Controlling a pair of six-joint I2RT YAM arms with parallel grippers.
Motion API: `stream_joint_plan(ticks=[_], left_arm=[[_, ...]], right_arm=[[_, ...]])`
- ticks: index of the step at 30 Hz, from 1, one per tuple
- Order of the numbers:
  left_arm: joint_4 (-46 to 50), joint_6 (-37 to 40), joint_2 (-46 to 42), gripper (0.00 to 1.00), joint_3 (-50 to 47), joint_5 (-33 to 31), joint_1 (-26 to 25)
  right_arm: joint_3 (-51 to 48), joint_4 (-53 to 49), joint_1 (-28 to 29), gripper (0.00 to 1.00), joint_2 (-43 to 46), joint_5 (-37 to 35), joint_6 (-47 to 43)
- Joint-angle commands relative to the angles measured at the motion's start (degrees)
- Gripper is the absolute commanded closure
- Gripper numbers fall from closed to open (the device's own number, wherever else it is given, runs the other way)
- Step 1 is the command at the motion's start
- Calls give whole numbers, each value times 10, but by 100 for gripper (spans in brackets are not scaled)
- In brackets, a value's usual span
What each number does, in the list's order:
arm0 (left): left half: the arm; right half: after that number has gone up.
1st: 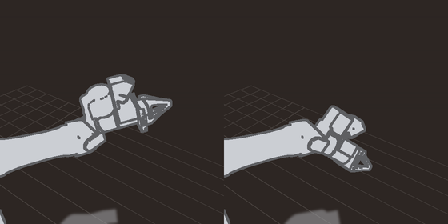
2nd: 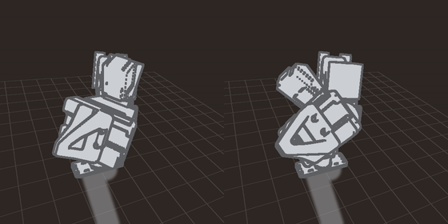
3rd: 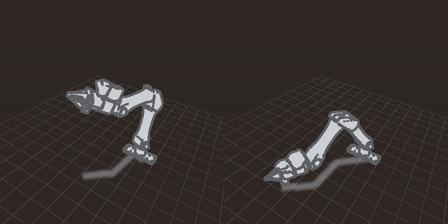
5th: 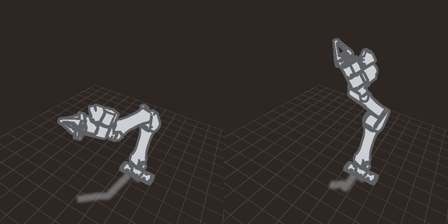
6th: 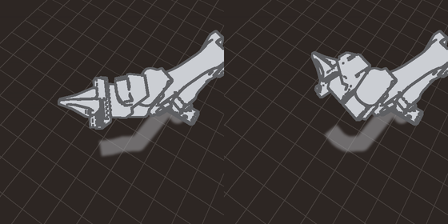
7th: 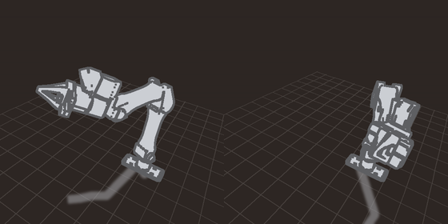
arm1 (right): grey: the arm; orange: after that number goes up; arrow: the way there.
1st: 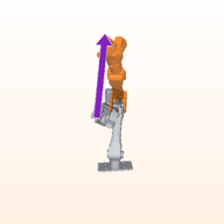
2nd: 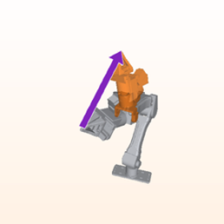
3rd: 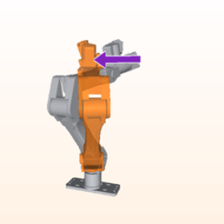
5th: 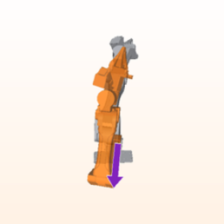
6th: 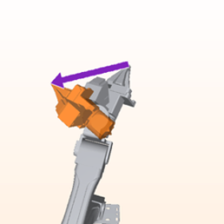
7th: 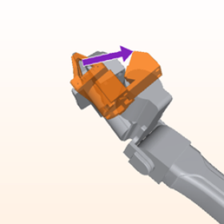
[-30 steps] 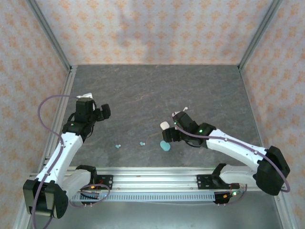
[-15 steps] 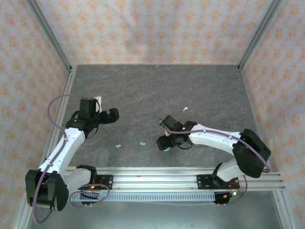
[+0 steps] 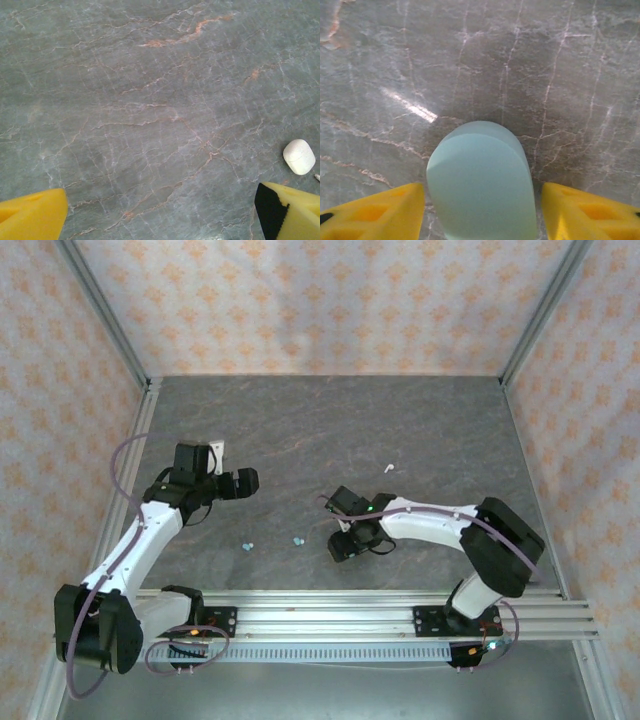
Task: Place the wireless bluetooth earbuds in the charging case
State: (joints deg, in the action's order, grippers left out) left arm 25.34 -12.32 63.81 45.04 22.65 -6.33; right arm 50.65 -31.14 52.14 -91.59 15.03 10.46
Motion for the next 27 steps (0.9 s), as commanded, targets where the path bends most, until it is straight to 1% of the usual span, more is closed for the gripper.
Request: stream_joint_plan(ticks=[1, 4, 6, 11, 14, 17, 18, 21, 24, 27], left_arm=[[20, 17, 2, 4, 20, 21, -4], [25, 17, -1, 5, 27, 32, -4], [29, 17, -8, 5, 32, 44, -4], [50, 2, -27, 9, 61, 97, -5], [55, -49, -28, 15, 81, 140, -9], [51, -110, -26, 19, 95, 163, -40], [47, -137, -22, 21, 98, 169, -54], [15, -207, -3, 29, 98, 214, -95], [-10, -235, 4, 31, 104, 229, -145], [-62, -278, 7, 39, 101, 258, -174]], right_arm=[[16, -19, 4, 51, 1, -27, -20], [21, -32, 3, 61, 9, -30, -37], [27, -44, 3, 65, 19, -28, -52], [84, -114, 3, 70, 51, -18, -113], [141, -161, -3, 70, 66, -1, -148], [197, -196, -19, 71, 73, 37, -171], [214, -204, -25, 71, 76, 50, -175], [252, -220, -40, 71, 87, 86, -188], [280, -230, -54, 71, 100, 111, -198], [300, -243, -63, 71, 112, 130, -213]])
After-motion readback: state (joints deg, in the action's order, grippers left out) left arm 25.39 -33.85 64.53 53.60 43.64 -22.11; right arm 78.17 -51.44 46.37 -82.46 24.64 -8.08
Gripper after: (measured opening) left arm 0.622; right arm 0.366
